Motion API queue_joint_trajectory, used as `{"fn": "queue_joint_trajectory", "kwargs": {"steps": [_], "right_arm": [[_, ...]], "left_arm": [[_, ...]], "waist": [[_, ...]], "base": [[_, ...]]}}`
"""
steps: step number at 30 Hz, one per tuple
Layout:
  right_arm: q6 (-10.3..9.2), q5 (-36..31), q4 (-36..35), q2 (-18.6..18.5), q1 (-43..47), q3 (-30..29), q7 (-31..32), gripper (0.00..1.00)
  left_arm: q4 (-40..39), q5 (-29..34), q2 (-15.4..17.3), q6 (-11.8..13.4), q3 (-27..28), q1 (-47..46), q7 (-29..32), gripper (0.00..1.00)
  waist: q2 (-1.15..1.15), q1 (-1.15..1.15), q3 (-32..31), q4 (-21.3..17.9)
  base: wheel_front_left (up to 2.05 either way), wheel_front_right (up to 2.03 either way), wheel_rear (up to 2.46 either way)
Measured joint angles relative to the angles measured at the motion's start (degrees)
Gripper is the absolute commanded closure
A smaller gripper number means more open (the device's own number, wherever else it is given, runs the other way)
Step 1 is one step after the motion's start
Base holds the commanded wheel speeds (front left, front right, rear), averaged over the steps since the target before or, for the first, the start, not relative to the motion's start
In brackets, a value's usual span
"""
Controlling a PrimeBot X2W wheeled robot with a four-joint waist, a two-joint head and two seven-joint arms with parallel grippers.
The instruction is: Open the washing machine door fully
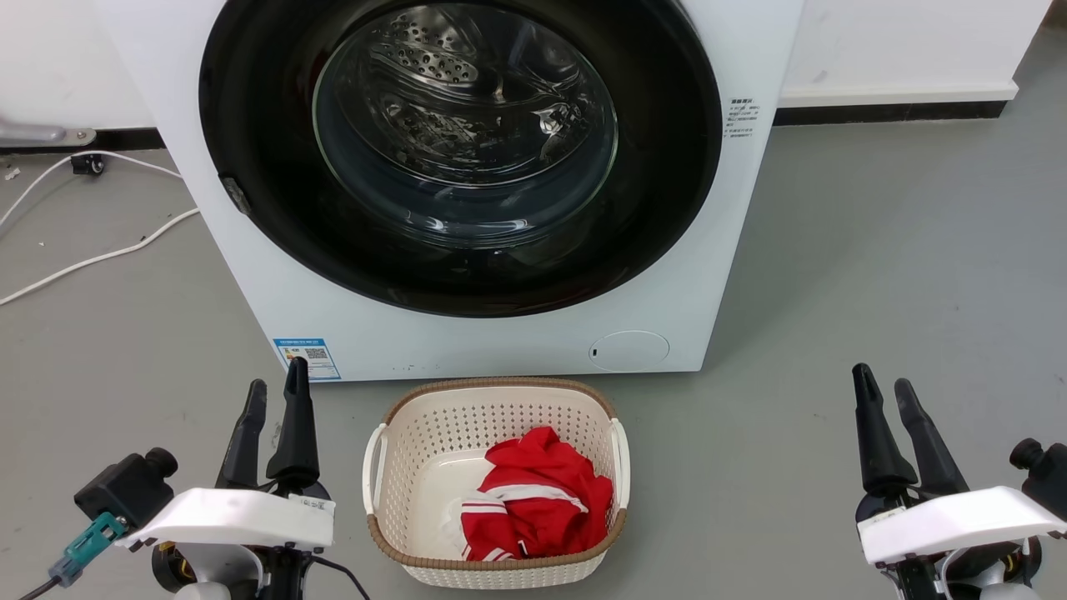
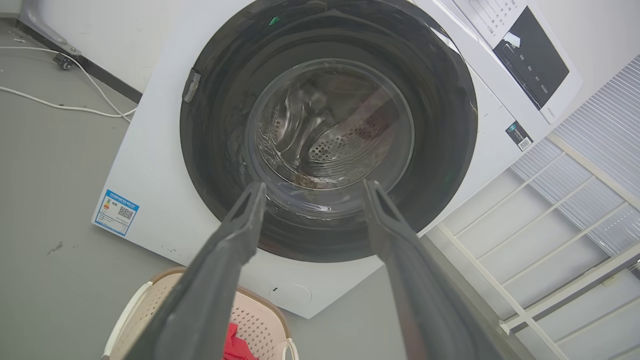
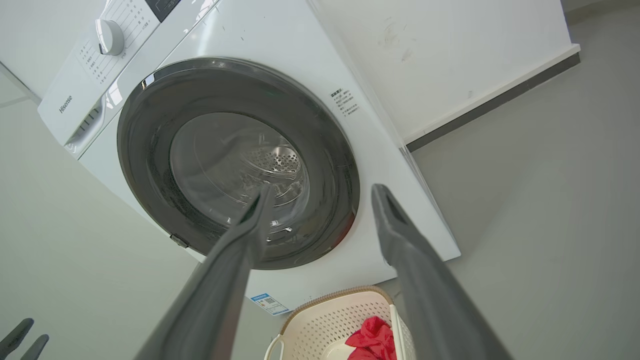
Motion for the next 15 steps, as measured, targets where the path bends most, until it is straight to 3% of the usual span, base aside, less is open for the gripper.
{"fn": "queue_joint_trajectory", "kwargs": {"steps": [15], "right_arm": [[0.0,-12.15,-2.13,0.13,0.99,-0.24,-0.27,0.0]], "left_arm": [[-0.8,11.6,-0.02,0.16,-0.9,0.44,-2.35,0.0]], "waist": [[0.0,0.0,-0.16,0.25]], "base": [[0.0,0.0,0.0]]}}
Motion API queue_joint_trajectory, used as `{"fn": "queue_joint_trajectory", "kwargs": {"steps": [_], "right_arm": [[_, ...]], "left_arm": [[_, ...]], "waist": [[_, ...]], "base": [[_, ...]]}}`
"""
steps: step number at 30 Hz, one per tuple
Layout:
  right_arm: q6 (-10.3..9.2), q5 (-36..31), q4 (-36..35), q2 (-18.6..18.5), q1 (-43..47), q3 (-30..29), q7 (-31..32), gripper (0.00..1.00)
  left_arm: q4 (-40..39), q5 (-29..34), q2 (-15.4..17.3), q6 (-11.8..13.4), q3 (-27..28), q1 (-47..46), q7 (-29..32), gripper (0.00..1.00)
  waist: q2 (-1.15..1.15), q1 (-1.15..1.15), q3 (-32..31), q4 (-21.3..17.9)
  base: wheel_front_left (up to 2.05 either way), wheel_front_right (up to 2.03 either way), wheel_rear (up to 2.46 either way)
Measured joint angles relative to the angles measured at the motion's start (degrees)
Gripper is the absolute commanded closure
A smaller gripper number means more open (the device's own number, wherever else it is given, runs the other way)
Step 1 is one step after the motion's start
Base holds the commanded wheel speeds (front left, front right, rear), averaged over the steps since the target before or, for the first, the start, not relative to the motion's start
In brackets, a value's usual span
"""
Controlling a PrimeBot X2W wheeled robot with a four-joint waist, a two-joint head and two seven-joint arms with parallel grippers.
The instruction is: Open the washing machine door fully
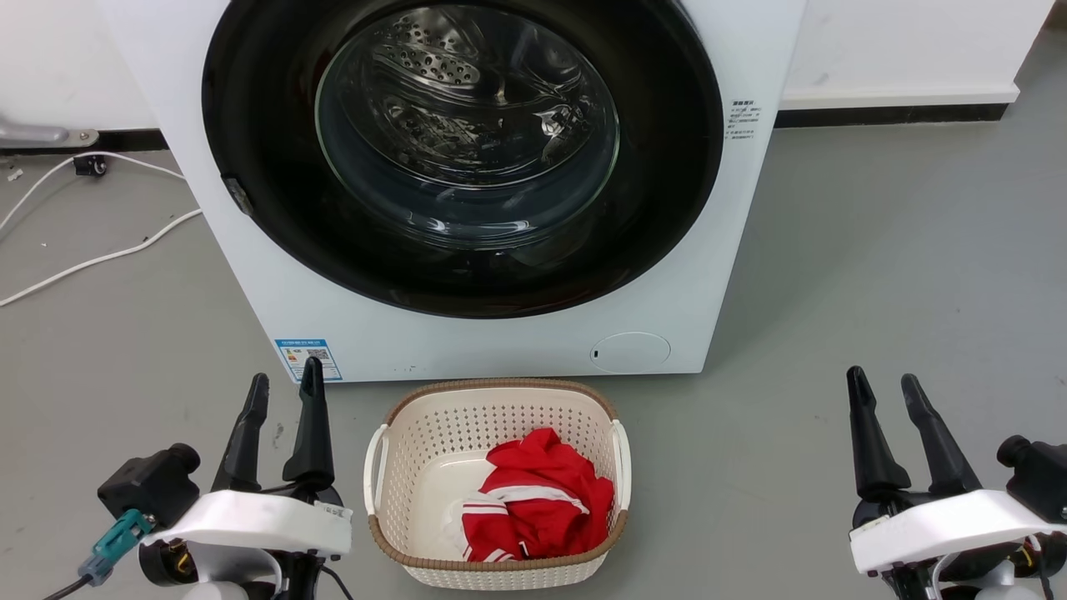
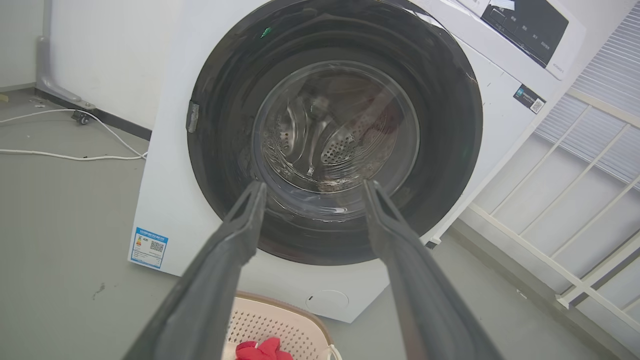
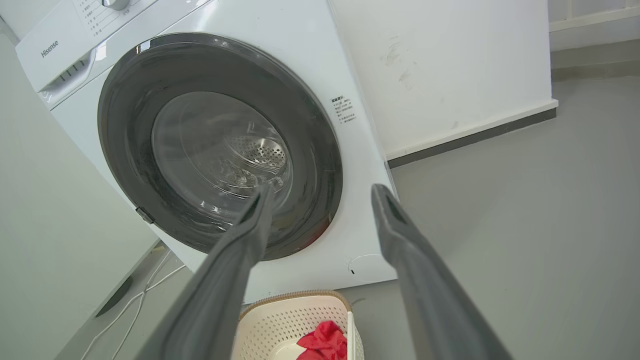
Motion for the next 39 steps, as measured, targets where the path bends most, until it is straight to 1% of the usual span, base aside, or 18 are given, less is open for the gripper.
{"fn": "queue_joint_trajectory", "kwargs": {"steps": [11,25,39], "right_arm": [[0.0,-7.2,-1.09,0.08,0.58,0.16,-0.31,0.0],[0.01,-14.96,-2.18,0.2,0.69,0.0,0.03,0.0],[0.09,-20.72,-3.28,0.3,1.14,0.11,0.36,0.0]], "left_arm": [[-0.87,7.26,0.04,0.03,-0.45,0.54,-1.53,0.0],[-1.42,15.47,0.33,0.78,-1.26,0.54,-3.28,0.0],[-1.71,22.57,0.87,1.55,-2.14,0.59,-4.81,0.0]], "waist": [[0.0,0.0,-0.3,-0.07],[0.0,0.0,-0.21,0.0],[0.0,0.0,-0.08,0.13]], "base": [[0.0,0.0,0.0],[0.0,0.0,0.0],[0.0,0.0,0.0]]}}
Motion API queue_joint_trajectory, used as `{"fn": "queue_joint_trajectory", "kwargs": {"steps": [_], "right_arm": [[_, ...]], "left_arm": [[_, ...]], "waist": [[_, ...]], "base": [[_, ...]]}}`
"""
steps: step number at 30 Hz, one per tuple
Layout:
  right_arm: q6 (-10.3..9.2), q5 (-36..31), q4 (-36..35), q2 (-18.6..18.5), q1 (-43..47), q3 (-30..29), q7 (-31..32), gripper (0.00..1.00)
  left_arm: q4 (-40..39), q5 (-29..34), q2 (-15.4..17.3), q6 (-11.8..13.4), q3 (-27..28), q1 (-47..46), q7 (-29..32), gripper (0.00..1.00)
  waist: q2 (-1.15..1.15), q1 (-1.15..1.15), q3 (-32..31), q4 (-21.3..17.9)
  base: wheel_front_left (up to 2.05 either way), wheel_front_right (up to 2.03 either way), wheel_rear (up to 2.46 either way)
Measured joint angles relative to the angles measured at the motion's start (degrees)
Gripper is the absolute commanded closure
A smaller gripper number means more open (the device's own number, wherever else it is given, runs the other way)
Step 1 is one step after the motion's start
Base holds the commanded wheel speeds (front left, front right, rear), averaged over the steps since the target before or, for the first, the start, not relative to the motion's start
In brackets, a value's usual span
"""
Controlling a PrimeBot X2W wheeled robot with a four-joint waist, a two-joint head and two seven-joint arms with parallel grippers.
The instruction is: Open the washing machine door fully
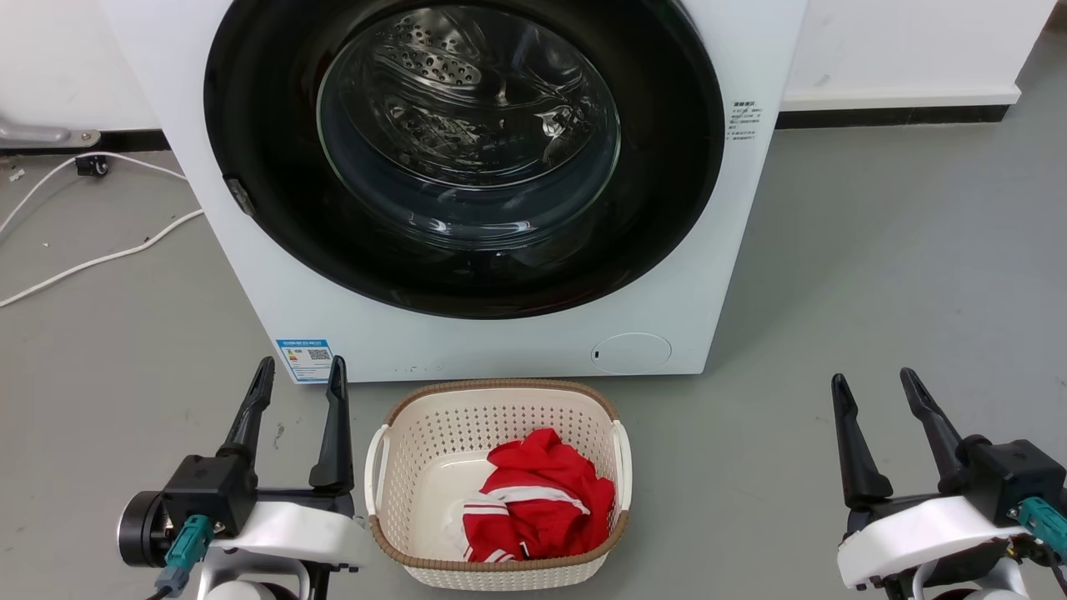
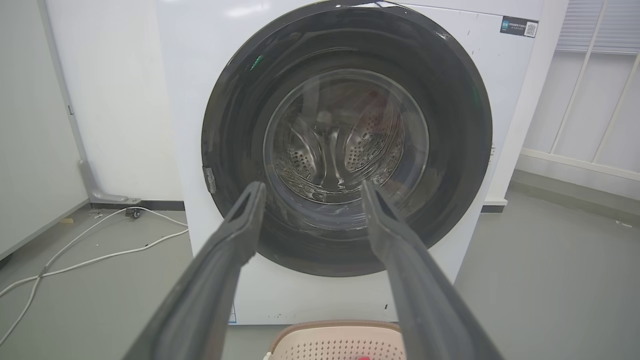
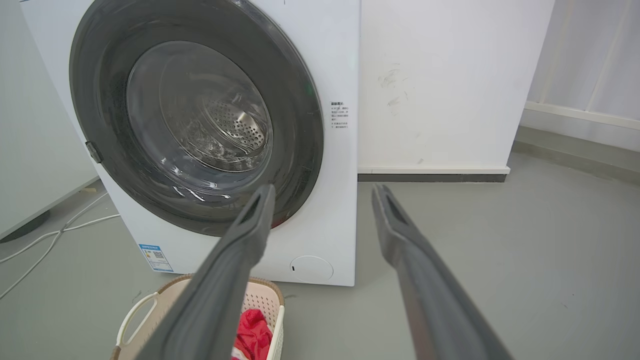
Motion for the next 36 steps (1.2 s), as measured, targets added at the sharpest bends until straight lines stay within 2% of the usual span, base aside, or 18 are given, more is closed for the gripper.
{"fn": "queue_joint_trajectory", "kwargs": {"steps": [19,33,34,35,36], "right_arm": [[0.0,-4.9,-0.82,0.12,0.23,0.49,0.25,0.0],[0.0,-4.27,-0.4,0.14,0.23,0.42,0.81,0.0],[0.0,-3.86,-0.25,0.14,0.23,0.43,0.92,0.49],[0.0,-3.77,-0.14,0.14,0.23,0.44,0.96,0.8],[0.0,-3.76,-0.09,0.14,0.23,0.48,0.94,1.0]], "left_arm": [[0.15,6.87,-0.07,1.26,-0.62,0.8,-1.83,0.0],[0.68,6.61,-0.33,1.44,-0.34,1.06,-1.91,0.0],[0.74,6.6,-0.34,1.44,-0.3,1.05,-1.91,0.0],[0.8,6.58,-0.35,1.44,-0.26,1.05,-1.91,0.0],[0.87,6.57,-0.35,1.44,-0.21,1.05,-1.91,0.0]], "waist": [[0.0,0.0,-0.17,0.26],[0.0,0.0,-0.13,0.36],[0.0,0.0,-0.13,0.37],[0.0,0.0,-0.13,0.37],[0.0,0.0,-0.15,0.38]], "base": [[0.0,0.0,0.0],[0.0,0.0,0.0],[0.0,0.0,0.0],[0.0,0.0,0.0],[0.0,0.0,0.0]]}}
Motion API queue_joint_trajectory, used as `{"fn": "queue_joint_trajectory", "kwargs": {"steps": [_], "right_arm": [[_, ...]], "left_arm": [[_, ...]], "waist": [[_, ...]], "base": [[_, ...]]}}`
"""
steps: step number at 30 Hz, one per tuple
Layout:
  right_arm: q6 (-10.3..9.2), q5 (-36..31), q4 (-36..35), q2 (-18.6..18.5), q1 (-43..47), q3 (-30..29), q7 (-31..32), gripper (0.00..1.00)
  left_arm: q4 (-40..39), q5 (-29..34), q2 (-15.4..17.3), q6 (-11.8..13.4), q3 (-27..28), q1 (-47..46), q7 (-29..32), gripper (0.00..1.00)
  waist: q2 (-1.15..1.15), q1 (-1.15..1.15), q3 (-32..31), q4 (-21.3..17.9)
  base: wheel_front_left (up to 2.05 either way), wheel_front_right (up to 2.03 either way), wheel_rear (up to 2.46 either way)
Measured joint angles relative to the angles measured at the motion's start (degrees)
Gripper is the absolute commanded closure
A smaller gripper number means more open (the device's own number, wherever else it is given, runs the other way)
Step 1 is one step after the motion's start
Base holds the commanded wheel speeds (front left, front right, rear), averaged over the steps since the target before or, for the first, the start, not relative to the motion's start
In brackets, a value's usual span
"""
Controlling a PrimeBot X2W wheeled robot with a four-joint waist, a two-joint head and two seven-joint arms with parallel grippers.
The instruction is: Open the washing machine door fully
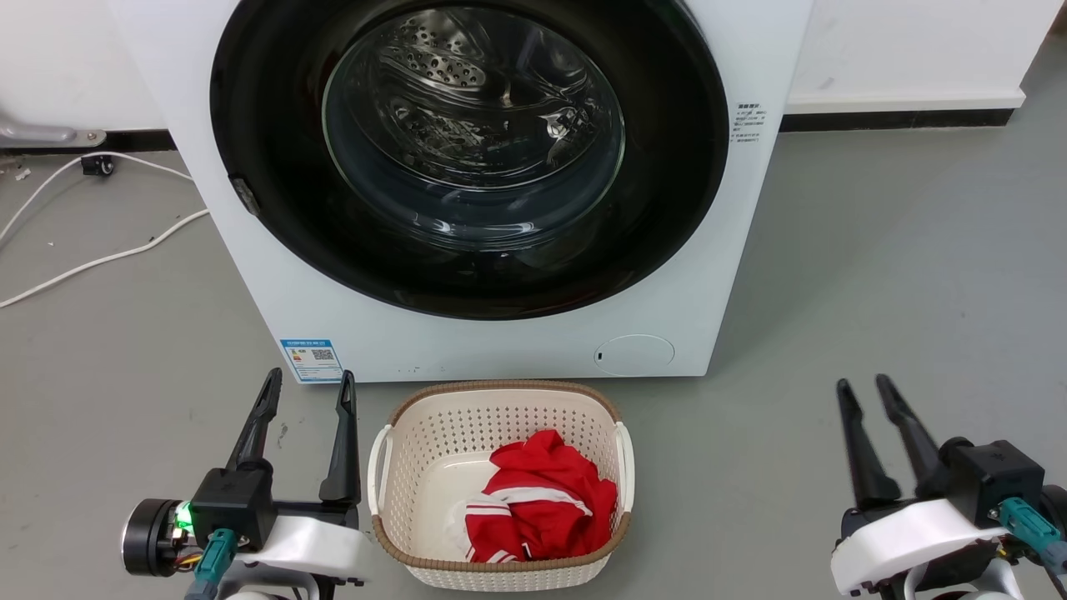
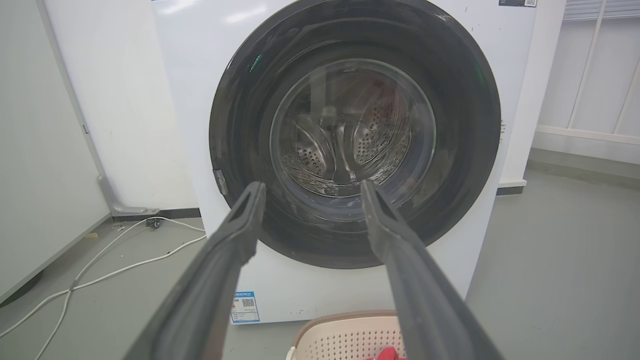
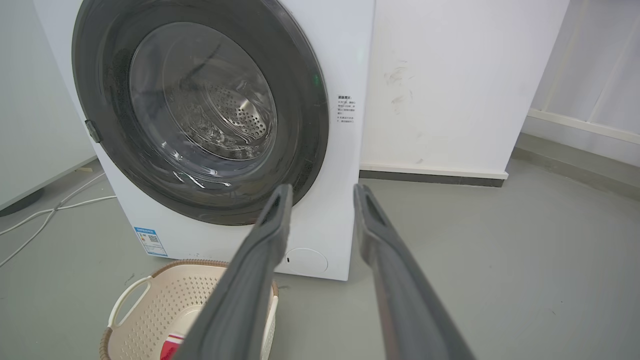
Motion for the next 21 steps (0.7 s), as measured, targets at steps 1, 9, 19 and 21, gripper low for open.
{"fn": "queue_joint_trajectory", "kwargs": {"steps": [1,9,19,21], "right_arm": [[0.0,0.01,0.04,0.0,0.0,0.0,0.0,1.0],[0.0,20.57,1.07,0.0,-0.31,1.56,-6.23,1.0],[-0.01,88.31,5.42,0.08,-7.22,3.67,-11.1,1.0],[-0.01,90.46,5.65,0.14,-9.19,2.72,-11.1,1.0]], "left_arm": [[0.03,0.0,-0.01,0.0,-0.01,0.0,0.0,0.0],[0.11,-0.16,-0.09,-0.03,0.23,0.0,0.0,0.0],[0.15,-1.14,-0.3,-0.02,0.73,-0.21,0.0,0.0],[-0.1,-1.42,-0.36,-0.02,0.88,-0.69,0.0,0.0]], "waist": [[0.0,0.0,-0.01,0.01],[0.0,0.0,0.07,-0.07],[0.0,0.0,0.99,-0.33],[0.0,0.0,1.67,-0.34]], "base": [[0.0,0.0,0.0],[0.0,0.0,0.0],[0.0,0.0,0.0],[0.0,0.0,0.0]]}}
